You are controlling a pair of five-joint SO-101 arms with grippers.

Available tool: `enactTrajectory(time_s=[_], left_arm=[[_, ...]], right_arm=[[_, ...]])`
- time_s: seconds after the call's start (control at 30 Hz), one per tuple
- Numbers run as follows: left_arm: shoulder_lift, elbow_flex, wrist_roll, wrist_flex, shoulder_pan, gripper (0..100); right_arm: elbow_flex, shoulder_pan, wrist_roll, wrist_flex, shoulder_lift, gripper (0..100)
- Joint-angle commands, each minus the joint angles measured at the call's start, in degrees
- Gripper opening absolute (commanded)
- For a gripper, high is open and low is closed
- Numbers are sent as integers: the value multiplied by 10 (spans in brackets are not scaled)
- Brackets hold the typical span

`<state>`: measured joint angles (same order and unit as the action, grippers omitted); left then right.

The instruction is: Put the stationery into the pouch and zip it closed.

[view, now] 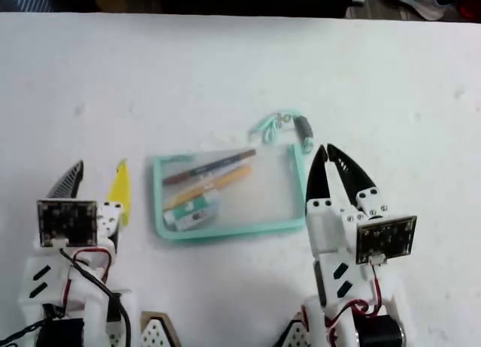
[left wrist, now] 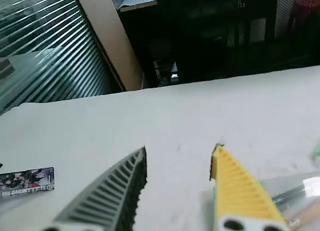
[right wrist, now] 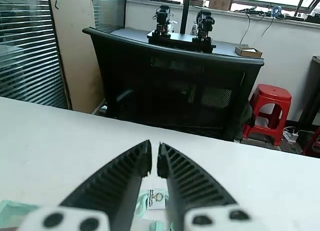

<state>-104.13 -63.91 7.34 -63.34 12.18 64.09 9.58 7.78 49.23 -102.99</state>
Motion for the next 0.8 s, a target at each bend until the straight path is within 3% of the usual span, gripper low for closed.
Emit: enactTrajectory(time_s=[0.0, 0.1, 0.27, 0.47, 0.6, 0.77], left_arm=[[-3, -4, -58, 20, -7, 229], [-3, -34, -77, 1, -40, 183], [-3, -118, -38, 4, -93, 15], [-3, -241, -31, 17, -96, 23], [-3, -329, -27, 57, -95, 23], [-3, -327, -29, 27, -96, 23]], right_arm=[[13, 3, 3, -10, -3, 22], [62, 2, 3, -12, -3, 22], [176, -2, 3, -13, -3, 22], [320, -2, 3, -13, -3, 22], [328, -11, 2, 0, 0, 18], [328, -15, 2, 60, 0, 18]])
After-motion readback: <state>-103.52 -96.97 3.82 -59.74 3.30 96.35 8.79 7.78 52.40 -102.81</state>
